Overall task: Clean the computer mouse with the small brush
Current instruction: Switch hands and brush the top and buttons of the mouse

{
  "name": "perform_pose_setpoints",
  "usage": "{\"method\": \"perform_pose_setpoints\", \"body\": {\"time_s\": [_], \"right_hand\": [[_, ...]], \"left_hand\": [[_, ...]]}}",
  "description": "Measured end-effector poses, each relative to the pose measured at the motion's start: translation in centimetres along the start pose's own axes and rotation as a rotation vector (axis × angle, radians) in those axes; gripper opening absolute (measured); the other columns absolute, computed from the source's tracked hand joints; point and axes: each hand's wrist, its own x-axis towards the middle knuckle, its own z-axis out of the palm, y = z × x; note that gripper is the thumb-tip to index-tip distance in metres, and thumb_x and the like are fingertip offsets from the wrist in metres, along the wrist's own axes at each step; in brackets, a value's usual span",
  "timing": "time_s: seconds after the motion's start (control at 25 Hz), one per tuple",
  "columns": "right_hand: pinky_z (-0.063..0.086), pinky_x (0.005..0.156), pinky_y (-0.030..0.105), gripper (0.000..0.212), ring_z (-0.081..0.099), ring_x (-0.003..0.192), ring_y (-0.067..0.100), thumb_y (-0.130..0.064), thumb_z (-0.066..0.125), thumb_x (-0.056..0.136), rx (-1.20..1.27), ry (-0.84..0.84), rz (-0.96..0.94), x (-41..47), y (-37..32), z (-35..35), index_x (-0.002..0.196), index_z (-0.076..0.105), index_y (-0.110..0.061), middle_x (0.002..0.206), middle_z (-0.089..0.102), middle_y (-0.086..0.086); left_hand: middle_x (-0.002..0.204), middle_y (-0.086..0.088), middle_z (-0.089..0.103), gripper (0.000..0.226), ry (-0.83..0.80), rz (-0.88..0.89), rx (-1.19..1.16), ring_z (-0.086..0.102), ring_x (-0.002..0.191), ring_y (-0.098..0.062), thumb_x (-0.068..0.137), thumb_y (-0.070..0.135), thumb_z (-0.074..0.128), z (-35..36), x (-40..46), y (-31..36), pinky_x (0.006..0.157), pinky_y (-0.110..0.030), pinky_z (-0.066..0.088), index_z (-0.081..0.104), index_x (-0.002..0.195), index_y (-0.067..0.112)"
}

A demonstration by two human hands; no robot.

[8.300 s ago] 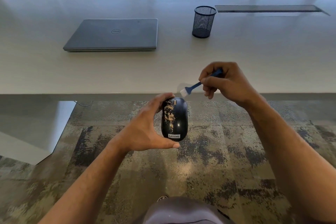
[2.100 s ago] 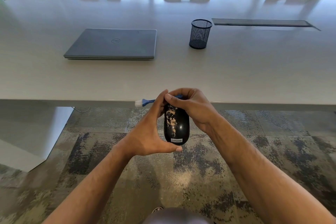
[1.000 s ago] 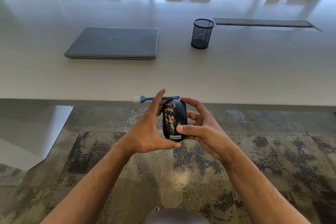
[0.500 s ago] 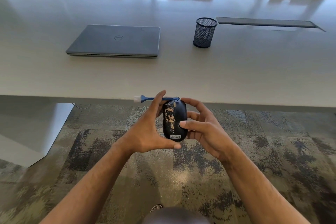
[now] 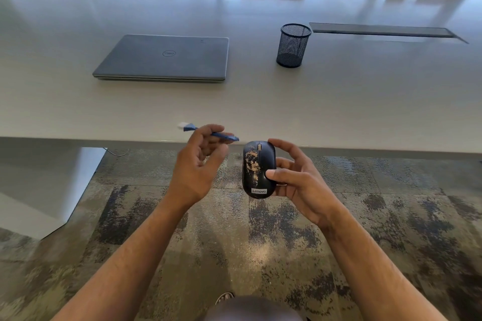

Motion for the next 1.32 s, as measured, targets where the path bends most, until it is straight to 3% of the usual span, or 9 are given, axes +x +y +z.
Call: {"method": "perform_pose_setpoints", "body": {"time_s": [0.12, 0.24, 0.36, 0.52, 0.72, 0.88, 1.04, 1.16, 1.32], "right_hand": [[0.06, 0.07, 0.039, 0.065, 0.073, 0.088, 0.028, -0.001, 0.07, 0.073, 0.012, 0.007, -0.009, 0.1, -0.1, -0.3, 0.132, 0.056, -0.025, 0.1, 0.076, 0.009], [0.06, 0.07, 0.039, 0.064, 0.073, 0.087, 0.028, -0.001, 0.07, 0.074, 0.01, -0.002, -0.018, 0.2, -0.3, -0.4, 0.132, 0.056, -0.025, 0.099, 0.076, 0.008], [0.06, 0.07, 0.04, 0.063, 0.073, 0.086, 0.027, -0.001, 0.07, 0.074, 0.004, -0.004, -0.022, 0.2, -0.3, -0.6, 0.131, 0.057, -0.026, 0.099, 0.075, 0.009], [0.059, 0.069, 0.039, 0.064, 0.073, 0.087, 0.027, -0.002, 0.072, 0.073, -0.01, 0.002, -0.016, 0.4, -0.4, -0.8, 0.13, 0.057, -0.027, 0.102, 0.075, 0.01], [0.059, 0.07, 0.039, 0.065, 0.073, 0.091, 0.029, -0.002, 0.073, 0.072, -0.024, 0.005, -0.015, 0.5, -0.4, -0.9, 0.13, 0.057, -0.027, 0.107, 0.073, 0.014], [0.059, 0.07, 0.04, 0.065, 0.073, 0.092, 0.03, -0.002, 0.073, 0.071, -0.025, 0.005, -0.013, 0.5, -0.5, -1.0, 0.129, 0.058, -0.028, 0.108, 0.072, 0.015], [0.059, 0.071, 0.039, 0.066, 0.073, 0.093, 0.03, -0.002, 0.073, 0.071, -0.034, 0.006, -0.013, 0.6, -0.6, -1.0, 0.13, 0.057, -0.027, 0.11, 0.071, 0.016], [0.059, 0.07, 0.038, 0.066, 0.073, 0.092, 0.029, -0.002, 0.073, 0.072, -0.022, 0.011, -0.019, 0.6, -0.6, -1.0, 0.13, 0.057, -0.027, 0.109, 0.072, 0.015], [0.059, 0.07, 0.039, 0.066, 0.073, 0.09, 0.029, -0.001, 0.072, 0.073, -0.005, 0.012, -0.024, 0.9, -0.4, -1.2, 0.132, 0.056, -0.025, 0.105, 0.074, 0.012]], "left_hand": [[0.103, 0.007, 0.077, 0.016, 0.091, -0.002, -0.017, 0.073, 0.1, -0.014, 0.096, 0.02, 0.06, 0.3, 0.3, 0.6, 0.089, -0.037, 0.059, 0.064, 0.108, 0.031], [0.09, 0.009, 0.078, 0.019, 0.148, -0.017, 0.014, 0.076, 0.083, -0.013, 0.099, 0.018, 0.061, 0.6, 0.3, 1.4, 0.071, -0.028, 0.062, 0.067, 0.103, 0.035], [0.076, 0.014, 0.076, 0.016, 0.158, -0.081, 0.1, 0.075, 0.067, -0.007, 0.097, 0.023, 0.065, 0.5, 0.4, 2.1, 0.055, -0.02, 0.058, 0.07, 0.101, 0.038], [0.058, 0.011, 0.071, 0.012, 0.097, -0.194, 0.233, 0.068, 0.047, -0.008, 0.095, 0.026, 0.068, 0.5, 0.4, 3.1, 0.045, -0.012, 0.049, 0.072, 0.104, 0.032], [0.051, 0.013, 0.066, 0.01, 0.103, -0.207, 0.322, 0.059, 0.039, -0.007, 0.091, 0.027, 0.073, 0.5, 0.9, 4.0, 0.042, -0.022, 0.052, 0.073, 0.087, 0.037], [0.047, 0.017, 0.056, 0.013, 0.112, -0.191, 0.326, 0.047, 0.043, 0.001, 0.087, 0.027, 0.076, 0.6, 1.0, 4.0, 0.045, -0.009, 0.039, 0.074, 0.077, 0.036], [0.081, 0.009, 0.058, 0.015, 0.08, -0.194, 0.148, 0.057, 0.074, -0.008, 0.082, 0.024, 0.079, 0.6, 1.1, 4.2, 0.07, -0.029, 0.055, 0.077, 0.077, 0.037], [0.099, -0.002, 0.073, 0.022, 0.07, -0.186, -0.071, 0.07, 0.091, -0.017, 0.081, 0.018, 0.078, 0.7, 0.9, 4.6, 0.07, -0.024, 0.058, 0.079, 0.077, 0.04], [0.088, 0.008, 0.078, 0.013, 0.121, -0.108, -0.192, 0.07, 0.069, -0.004, 0.072, 0.028, 0.076, 0.5, 0.6, 5.0, 0.065, -0.018, 0.056, 0.079, 0.082, 0.035]]}}
